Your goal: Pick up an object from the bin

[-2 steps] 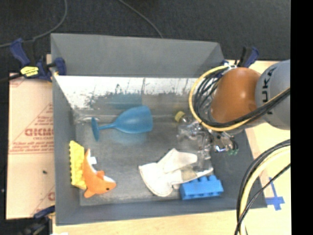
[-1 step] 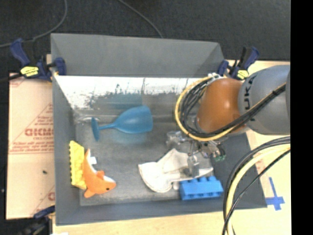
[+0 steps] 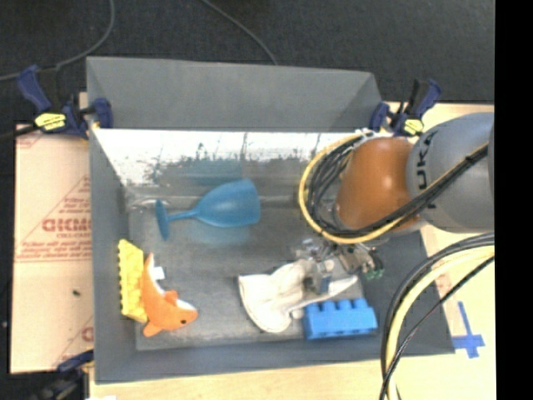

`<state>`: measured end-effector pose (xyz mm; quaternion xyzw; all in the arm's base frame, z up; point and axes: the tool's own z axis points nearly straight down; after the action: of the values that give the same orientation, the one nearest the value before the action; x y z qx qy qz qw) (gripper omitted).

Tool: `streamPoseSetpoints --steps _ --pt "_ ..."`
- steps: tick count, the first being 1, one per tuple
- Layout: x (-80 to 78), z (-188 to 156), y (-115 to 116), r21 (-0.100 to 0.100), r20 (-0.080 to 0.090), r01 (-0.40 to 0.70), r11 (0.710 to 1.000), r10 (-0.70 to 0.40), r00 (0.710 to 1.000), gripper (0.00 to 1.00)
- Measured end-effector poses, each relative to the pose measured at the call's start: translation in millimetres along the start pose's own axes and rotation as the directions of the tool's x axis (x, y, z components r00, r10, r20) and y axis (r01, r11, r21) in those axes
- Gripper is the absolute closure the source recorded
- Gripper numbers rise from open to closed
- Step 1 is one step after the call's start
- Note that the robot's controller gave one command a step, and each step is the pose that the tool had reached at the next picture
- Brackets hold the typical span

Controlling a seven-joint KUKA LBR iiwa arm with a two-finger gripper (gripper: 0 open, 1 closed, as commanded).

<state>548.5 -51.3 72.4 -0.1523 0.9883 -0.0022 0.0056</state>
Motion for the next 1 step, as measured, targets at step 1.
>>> streamPoseSetpoints --steps 1 --pt "0.0 0.0 0.0 0.000 0.000 0.001 1.000 -0.001 1.000 1.00"
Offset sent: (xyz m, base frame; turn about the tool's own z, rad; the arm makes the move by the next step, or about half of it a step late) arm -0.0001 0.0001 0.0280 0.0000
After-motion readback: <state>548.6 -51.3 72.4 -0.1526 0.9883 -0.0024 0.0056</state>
